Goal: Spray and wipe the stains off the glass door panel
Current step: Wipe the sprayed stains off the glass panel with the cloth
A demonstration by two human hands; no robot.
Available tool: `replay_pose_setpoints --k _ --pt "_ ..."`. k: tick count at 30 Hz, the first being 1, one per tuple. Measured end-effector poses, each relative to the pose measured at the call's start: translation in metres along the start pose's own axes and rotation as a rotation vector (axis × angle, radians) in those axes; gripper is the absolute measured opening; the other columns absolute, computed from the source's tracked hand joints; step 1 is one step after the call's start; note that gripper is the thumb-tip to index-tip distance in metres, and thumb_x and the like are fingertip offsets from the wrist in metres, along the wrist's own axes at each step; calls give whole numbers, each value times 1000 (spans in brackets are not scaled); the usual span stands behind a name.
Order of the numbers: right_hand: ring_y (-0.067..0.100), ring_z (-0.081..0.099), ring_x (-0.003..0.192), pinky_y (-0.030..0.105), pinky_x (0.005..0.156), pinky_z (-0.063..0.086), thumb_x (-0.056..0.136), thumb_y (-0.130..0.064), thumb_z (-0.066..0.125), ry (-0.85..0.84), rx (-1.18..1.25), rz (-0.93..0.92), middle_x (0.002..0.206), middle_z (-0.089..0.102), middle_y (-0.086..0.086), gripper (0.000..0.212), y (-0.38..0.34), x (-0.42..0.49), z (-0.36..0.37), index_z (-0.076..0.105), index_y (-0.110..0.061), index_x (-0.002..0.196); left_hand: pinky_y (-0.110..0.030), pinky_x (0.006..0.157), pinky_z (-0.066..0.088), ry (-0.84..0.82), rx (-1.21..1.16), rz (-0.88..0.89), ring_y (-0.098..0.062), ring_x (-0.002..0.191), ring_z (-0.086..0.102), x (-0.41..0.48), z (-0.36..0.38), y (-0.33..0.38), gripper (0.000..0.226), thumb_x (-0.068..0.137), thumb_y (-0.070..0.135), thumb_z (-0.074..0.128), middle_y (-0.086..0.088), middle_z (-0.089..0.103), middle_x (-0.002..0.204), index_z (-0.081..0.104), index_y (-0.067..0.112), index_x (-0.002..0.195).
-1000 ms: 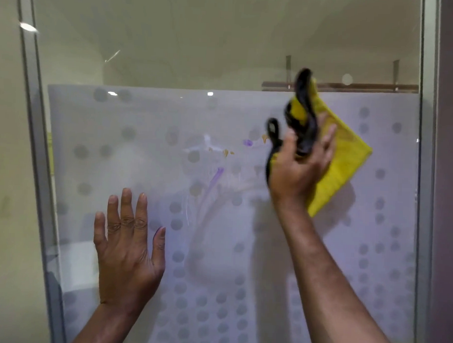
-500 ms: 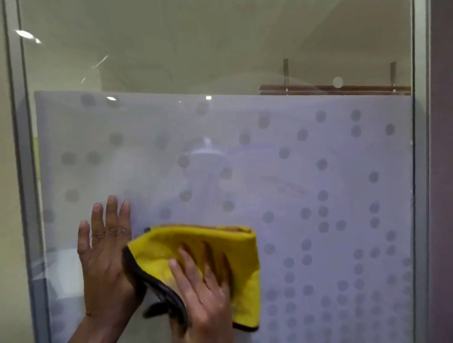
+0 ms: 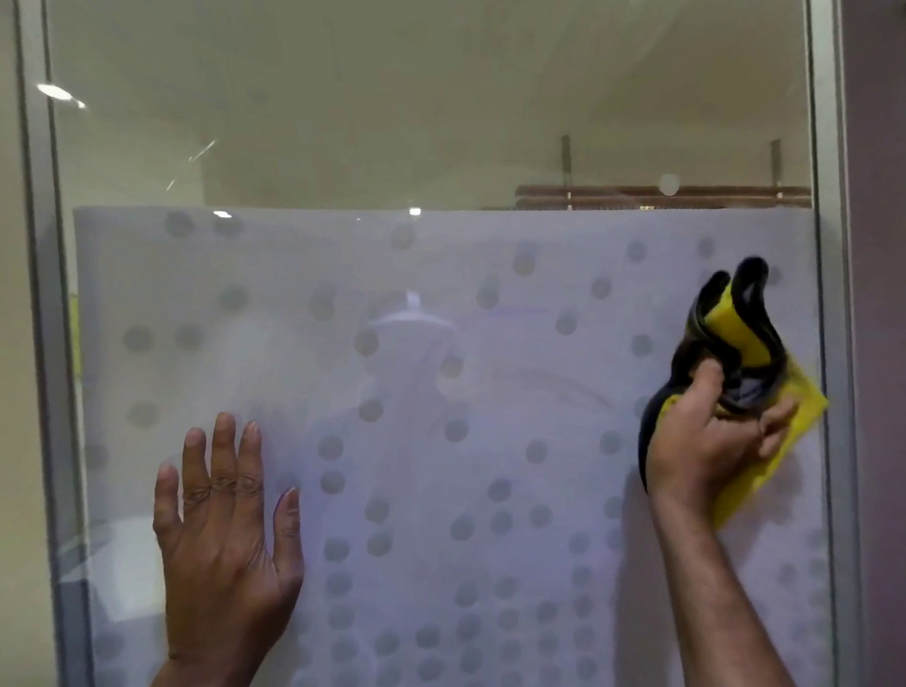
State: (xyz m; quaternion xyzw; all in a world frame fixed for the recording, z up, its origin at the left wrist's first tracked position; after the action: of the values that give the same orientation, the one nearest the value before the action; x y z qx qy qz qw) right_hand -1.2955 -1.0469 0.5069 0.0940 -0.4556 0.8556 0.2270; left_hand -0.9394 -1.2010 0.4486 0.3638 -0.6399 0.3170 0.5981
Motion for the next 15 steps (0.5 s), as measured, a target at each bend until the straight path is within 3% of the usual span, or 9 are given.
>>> replay_pose_setpoints --k 2,4,7,9,12,15 --pt "41 16 156 55 125 13 88 -59 44 -88 58 -50 164 31 22 90 -29 9 35 33 0 155 -56 126 16 15 4 6 -37 157 23 1 1 0 65 102 35 37 -18 27 167 32 1 157" --pt "41 20 155 58 124 13 93 -52 45 -174 80 -212 162 37 17 76 -75 -11 69 44 -3 151 -57 125 18 34 -4 7 -39 155 27 0 1 1 64 102 35 37 -19 29 165 34 0 156" --pt "41 38 146 63 120 27 92 -44 52 -257 133 -494 150 53 20 66 -115 -64 98 58 0 140 -55 126 16 41 -1 7 -39 154 26 0 0 1 64 101 33 38 -20 29 165 35 -1 155" --pt "38 41 141 64 118 31 91 -36 59 -347 162 -667 146 56 24 60 -131 -110 104 58 2 139 -55 126 16 50 17 20 -38 155 25 0 1 2 62 102 32 36 -20 30 165 35 0 155" --pt "34 34 151 58 123 21 92 -26 65 -679 141 -883 153 51 15 58 -120 -190 91 54 -4 144 -57 123 19 47 40 -13 -39 153 26 2 4 -2 61 101 29 34 -24 35 162 36 -1 154" --pt "29 25 156 54 124 19 90 -26 61 -849 76 -1005 160 45 3 56 -75 -238 62 57 -12 143 -57 123 17 -25 40 -108 -43 152 27 1 12 -11 69 91 31 34 -27 35 161 41 -5 150"
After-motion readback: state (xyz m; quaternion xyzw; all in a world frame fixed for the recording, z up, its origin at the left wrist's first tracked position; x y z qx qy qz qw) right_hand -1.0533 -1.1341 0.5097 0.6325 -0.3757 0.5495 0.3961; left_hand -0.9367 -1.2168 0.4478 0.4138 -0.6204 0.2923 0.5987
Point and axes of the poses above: each hand's wrist, its own x-axis towards the middle knuckle, its own z-axis out of the palm, y = z × x, the point moved 4 cm from there along x, towards the middle knuckle
